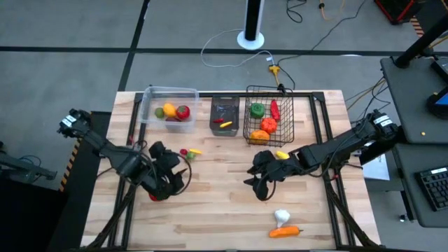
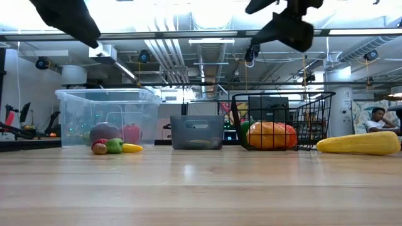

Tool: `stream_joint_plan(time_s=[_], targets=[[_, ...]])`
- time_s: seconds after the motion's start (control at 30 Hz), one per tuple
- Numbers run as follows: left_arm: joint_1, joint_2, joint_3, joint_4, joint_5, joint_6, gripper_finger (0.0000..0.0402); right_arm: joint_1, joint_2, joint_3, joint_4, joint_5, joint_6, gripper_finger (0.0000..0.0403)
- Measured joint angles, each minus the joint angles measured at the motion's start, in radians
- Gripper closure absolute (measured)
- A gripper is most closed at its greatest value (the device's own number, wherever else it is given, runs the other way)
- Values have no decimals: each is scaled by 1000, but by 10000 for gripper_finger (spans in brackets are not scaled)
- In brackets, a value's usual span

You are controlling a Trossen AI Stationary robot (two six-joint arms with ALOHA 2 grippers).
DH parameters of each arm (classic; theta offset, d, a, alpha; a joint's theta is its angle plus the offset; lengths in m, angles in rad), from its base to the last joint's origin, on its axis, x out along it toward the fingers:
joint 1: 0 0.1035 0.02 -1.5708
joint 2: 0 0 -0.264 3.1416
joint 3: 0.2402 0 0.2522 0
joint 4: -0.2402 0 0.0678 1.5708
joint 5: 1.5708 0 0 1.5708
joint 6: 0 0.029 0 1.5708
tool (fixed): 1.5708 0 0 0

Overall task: Sort produce into baskets
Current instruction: Put the white garlic into the wire basket

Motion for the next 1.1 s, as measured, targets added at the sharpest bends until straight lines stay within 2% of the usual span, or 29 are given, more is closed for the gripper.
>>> stream_joint_plan(time_s=[0.3, 0.73, 0.97, 1.1], targets=[[-6, 73, 0, 4, -1, -13, 115, 74, 42, 107, -223, -3, 179, 179], [-7, 87, 0, 1, -2, 1, 116, 199, 340, 511, -849, -160, 407, 179], [-8, 87, 0, 2, -10, 15, 116, 295, 376, 559, -913, -228, 637, 179], [-8, 87, 0, 2, -12, 28, 116, 355, 370, 554, -926, -234, 795, 158]])
